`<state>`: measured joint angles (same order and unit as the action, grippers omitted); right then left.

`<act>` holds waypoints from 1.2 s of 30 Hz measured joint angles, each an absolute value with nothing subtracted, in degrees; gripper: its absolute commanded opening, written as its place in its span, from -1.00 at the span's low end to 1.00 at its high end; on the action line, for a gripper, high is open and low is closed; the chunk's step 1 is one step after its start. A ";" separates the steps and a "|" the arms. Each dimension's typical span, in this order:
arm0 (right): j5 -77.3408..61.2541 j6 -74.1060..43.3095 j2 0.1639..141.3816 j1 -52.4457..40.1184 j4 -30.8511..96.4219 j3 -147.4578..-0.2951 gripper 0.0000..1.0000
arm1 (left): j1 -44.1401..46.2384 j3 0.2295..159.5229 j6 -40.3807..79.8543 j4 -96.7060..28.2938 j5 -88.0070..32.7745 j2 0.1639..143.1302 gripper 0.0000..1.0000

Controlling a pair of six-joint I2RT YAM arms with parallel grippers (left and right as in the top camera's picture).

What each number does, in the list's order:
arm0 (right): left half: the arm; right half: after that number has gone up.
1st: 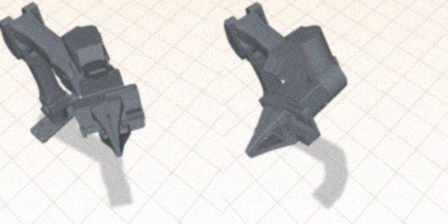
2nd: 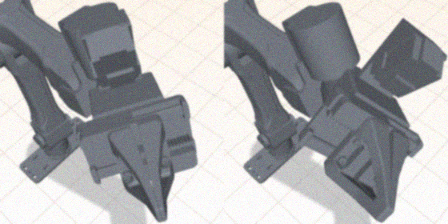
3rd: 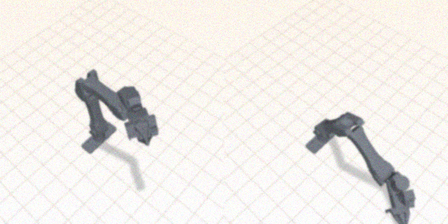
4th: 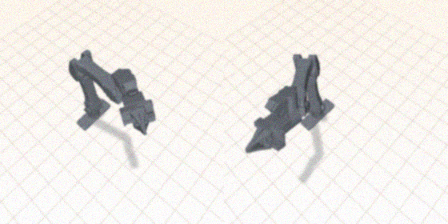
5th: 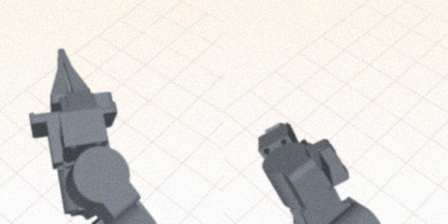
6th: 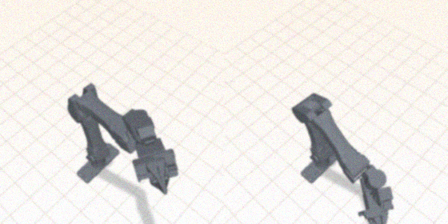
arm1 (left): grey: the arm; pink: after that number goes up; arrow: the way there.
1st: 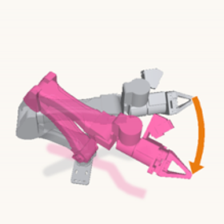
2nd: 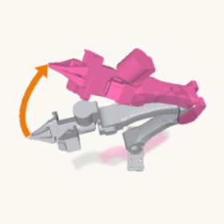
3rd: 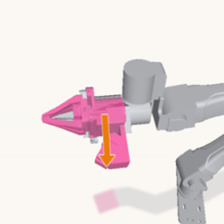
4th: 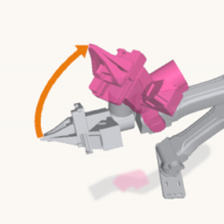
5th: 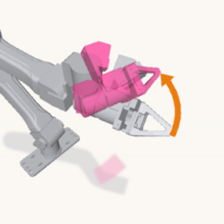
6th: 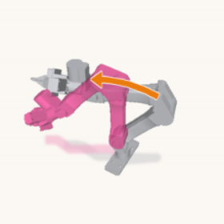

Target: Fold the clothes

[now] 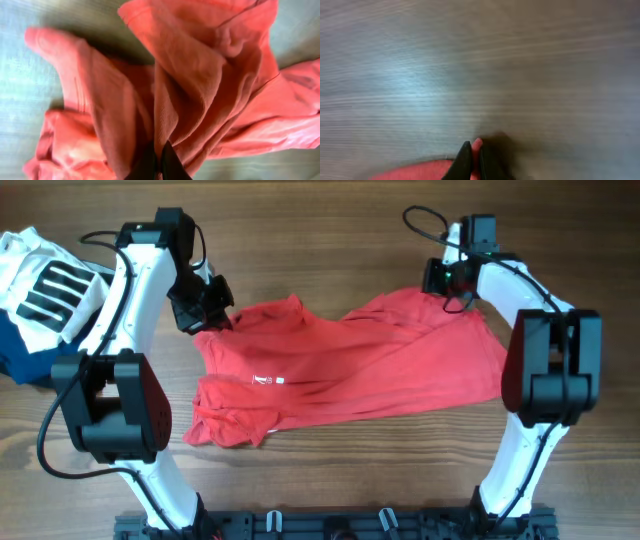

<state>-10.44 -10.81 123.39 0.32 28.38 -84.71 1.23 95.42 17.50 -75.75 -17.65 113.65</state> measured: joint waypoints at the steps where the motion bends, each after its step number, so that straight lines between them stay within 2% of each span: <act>1: -9.06 -11.84 122.04 1.15 30.98 -84.71 -0.92 | 1.23 95.42 17.47 -77.62 -17.58 113.65 -0.92; 9: 3.75 -14.28 101.45 5.41 55.44 -86.32 -0.91 | 1.23 95.37 13.91 -90.08 -17.26 113.65 -0.92; 13: 9.21 -14.33 100.68 5.41 65.19 -85.30 -0.91 | 1.23 94.94 11.14 -93.21 -16.27 113.62 -0.92; 20: 17.12 -17.39 100.71 5.76 68.60 -77.23 -0.91 | 2.70 82.13 9.96 -88.64 -15.53 113.47 -0.92; 26: 19.62 -19.75 100.86 6.96 65.54 -71.40 -0.89 | 5.02 71.26 9.67 -82.87 -16.40 113.40 -0.87; 27: 19.59 -19.79 100.88 6.96 65.12 -70.41 -0.85 | 5.04 70.83 9.69 -82.83 -16.45 113.40 -0.81; 28: 19.59 -19.92 100.88 6.96 64.77 -69.67 -0.70 | 5.04 70.76 9.67 -82.85 -16.45 113.40 -0.74; 30: 19.55 -20.29 100.92 6.96 64.23 -68.25 -0.33 | 5.04 70.76 9.43 -84.03 -16.43 113.40 -0.74; 31: 19.53 -20.56 100.92 6.96 64.20 -68.01 -0.26 | 5.04 70.76 9.47 -84.68 -16.45 113.40 -0.75; 36: 18.94 -20.34 100.92 6.96 64.18 -67.83 -0.23 | 4.97 70.72 9.87 -85.73 -16.43 109.73 -0.76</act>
<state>18.94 -20.34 100.92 6.96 64.18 -67.83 4.97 70.72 9.87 -85.73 -16.43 109.73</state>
